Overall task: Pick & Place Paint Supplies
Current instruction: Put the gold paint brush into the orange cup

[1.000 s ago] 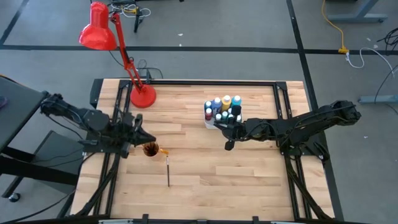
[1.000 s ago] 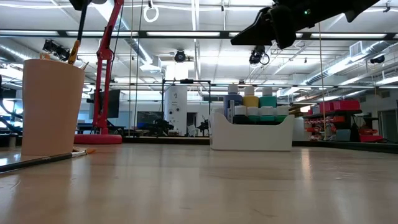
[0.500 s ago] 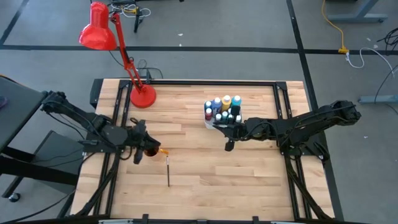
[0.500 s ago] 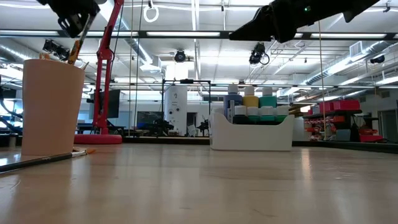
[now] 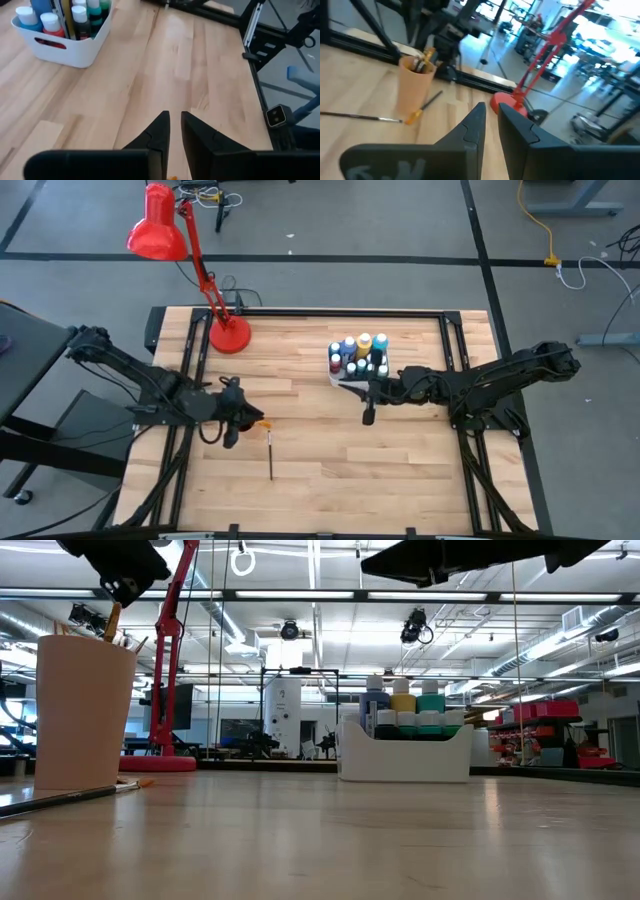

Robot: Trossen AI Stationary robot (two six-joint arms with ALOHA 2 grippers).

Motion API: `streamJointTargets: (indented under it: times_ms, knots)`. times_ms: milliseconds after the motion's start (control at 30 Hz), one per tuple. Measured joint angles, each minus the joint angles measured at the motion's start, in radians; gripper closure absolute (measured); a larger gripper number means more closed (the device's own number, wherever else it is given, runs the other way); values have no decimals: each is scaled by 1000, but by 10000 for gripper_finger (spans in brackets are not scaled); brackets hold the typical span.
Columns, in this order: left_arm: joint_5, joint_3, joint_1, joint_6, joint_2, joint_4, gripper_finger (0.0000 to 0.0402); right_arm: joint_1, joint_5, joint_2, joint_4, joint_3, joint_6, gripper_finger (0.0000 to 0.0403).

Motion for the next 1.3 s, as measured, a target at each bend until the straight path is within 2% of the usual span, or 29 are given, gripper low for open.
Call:
streamJointTargets:
  times_ms: [167, 333, 400, 467, 633, 733, 833, 1000, 1133, 1300]
  knots:
    - [-31, 18, 0, 87, -4, 67, 344, 0, -88, 0, 2, 0, 25, 348]
    - [-92, 42, 0, 290, -4, 101, 344, 0, -137, 0, 2, 0, 27, 348]
    - [-143, 56, 0, 354, -4, 97, 344, 0, -136, 0, 2, 0, 28, 348]
    - [-236, 78, 2, 398, -4, 83, 343, 0, -136, 0, 1, 0, 28, 348]
    - [-474, 138, 32, 428, -4, -120, 315, 0, -136, 0, 2, 0, 28, 348]
    - [-520, 163, 74, 381, -5, -253, 281, 0, -136, 0, 1, 0, 27, 348]
    - [-497, 178, 137, 270, -5, -384, 246, 0, -136, 0, 1, 0, 27, 348]
    - [-371, 179, 269, 12, -3, -625, 203, 0, -136, 0, 1, 0, 27, 348]
    - [-250, 179, 362, -178, 6, -803, 194, 0, -135, 0, 1, 0, 22, 348]
    - [-43, 165, 423, -265, 5, -880, 199, 0, -135, 0, 1, 0, 22, 348]
